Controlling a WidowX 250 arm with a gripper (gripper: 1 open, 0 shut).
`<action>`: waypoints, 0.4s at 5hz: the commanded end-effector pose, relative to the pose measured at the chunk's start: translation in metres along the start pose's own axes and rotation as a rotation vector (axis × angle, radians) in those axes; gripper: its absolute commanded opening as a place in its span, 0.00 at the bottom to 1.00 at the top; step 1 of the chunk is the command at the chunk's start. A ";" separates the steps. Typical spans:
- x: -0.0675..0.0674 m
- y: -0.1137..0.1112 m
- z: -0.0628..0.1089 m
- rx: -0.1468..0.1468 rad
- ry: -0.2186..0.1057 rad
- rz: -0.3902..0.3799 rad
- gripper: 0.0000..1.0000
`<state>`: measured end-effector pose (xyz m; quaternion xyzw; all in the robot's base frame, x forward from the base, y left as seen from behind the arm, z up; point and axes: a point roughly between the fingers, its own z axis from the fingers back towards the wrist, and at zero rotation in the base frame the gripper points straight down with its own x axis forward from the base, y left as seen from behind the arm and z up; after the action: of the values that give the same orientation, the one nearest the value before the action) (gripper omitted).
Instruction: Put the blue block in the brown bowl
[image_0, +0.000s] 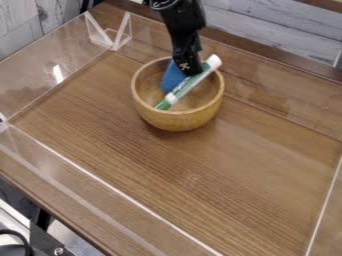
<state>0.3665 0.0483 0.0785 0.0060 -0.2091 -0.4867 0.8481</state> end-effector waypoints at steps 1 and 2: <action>0.010 0.008 0.013 0.053 -0.023 -0.015 1.00; 0.008 0.007 0.008 0.050 -0.022 -0.011 1.00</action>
<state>0.3679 0.0485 0.0774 0.0108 -0.2157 -0.4835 0.8483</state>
